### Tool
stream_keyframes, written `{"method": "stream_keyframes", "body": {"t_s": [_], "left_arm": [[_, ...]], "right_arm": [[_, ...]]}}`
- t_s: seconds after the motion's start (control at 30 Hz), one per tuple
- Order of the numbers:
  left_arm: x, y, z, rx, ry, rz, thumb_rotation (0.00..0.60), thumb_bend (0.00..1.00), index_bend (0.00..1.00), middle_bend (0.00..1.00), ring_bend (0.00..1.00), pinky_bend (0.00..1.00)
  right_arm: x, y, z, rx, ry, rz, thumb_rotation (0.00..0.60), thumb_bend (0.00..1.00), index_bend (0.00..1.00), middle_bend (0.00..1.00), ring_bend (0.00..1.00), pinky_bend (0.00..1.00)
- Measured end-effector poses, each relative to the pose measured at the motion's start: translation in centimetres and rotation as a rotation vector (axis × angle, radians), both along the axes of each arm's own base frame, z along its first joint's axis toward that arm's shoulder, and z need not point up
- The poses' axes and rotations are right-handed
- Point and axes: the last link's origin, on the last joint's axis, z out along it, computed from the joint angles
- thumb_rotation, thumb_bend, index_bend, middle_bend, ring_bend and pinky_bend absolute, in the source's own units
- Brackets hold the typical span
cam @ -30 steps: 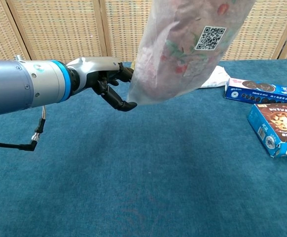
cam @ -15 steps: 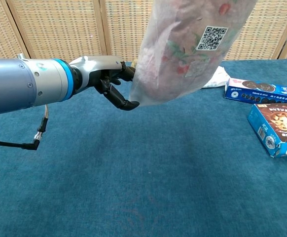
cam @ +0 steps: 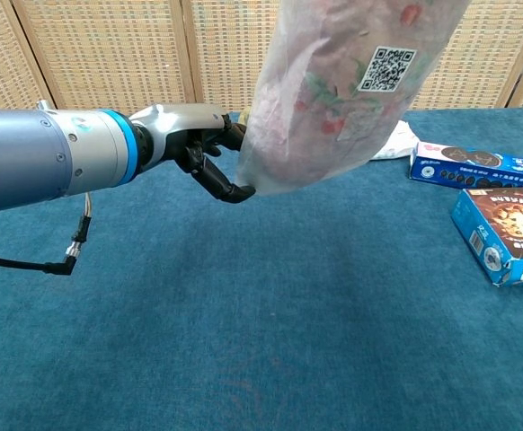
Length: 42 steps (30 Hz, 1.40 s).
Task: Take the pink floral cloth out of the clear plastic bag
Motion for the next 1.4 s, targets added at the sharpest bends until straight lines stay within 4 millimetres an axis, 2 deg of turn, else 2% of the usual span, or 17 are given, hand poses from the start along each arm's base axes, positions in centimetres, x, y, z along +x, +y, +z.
{"method": "stream_keyframes", "body": {"t_s": [0.53,0.9,1.1,1.4], "left_arm": [[0.1,0.3,0.0,0.022,0.003,0.013,0.600,0.56,0.70,0.00,0.00,0.00],[-0.2,0.5,0.2,0.050,0.022,0.021,0.600,0.58,0.71,0.00,0.00,0.00],[-1.2,0.8,0.8,0.087,0.052,0.029,0.600,0.58,0.72,0.00,0.00,0.00],[-4.1,1.7,2.2,0.142,0.100,0.073,0.600,0.58,0.73,0.00,0.00,0.00]], "right_arm": [[0.1,0.0,0.0,0.006,-0.004,0.005,0.600,0.78,0.79,0.00,0.00,0.00],[-0.3,0.1,-0.1,0.007,-0.006,-0.002,0.600,0.78,0.79,0.00,0.00,0.00],[-0.8,0.1,-0.1,0.008,-0.007,-0.016,0.600,0.78,0.79,0.00,0.00,0.00],[-1.7,0.1,-0.8,0.034,-0.028,-0.035,0.600,0.78,0.79,0.00,0.00,0.00]]}}
